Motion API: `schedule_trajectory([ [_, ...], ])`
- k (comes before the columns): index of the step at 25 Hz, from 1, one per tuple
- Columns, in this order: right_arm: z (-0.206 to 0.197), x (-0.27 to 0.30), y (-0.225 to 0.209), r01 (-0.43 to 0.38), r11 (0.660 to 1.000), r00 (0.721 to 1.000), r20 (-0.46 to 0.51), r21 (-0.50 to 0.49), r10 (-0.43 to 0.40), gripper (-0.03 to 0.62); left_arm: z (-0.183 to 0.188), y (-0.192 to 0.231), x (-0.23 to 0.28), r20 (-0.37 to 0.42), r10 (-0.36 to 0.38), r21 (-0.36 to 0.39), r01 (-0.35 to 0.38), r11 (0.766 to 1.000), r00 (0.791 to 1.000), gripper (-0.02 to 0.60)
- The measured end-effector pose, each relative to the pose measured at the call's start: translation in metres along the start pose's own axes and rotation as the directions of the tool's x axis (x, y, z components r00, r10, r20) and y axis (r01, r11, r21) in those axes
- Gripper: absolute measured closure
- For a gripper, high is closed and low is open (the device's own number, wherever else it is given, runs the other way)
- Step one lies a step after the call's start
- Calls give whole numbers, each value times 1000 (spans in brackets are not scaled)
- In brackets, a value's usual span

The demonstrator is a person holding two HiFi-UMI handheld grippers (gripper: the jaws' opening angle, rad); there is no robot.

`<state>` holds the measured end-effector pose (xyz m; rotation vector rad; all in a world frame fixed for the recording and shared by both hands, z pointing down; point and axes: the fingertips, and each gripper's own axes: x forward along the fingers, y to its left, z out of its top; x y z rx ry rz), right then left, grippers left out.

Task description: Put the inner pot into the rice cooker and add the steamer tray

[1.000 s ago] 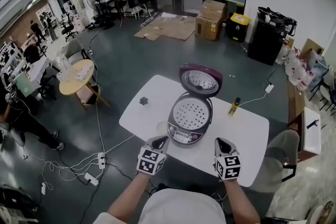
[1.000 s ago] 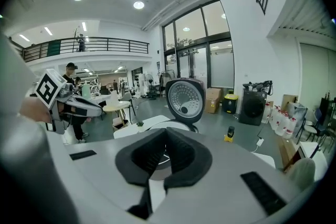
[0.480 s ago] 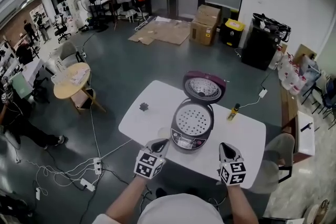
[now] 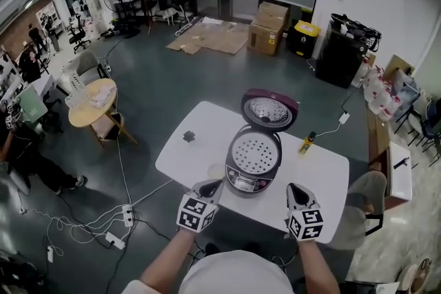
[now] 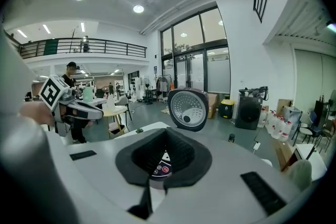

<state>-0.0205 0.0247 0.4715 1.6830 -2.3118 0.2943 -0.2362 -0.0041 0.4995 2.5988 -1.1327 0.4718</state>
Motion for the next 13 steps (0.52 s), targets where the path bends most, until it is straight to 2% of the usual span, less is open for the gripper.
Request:
schedule_trajectory([
  [13,0,-1,4,3,1000,1000,-9,10,-3,583,-2,-4,-3,-10,-30,-8,29,1000,1000,568],
])
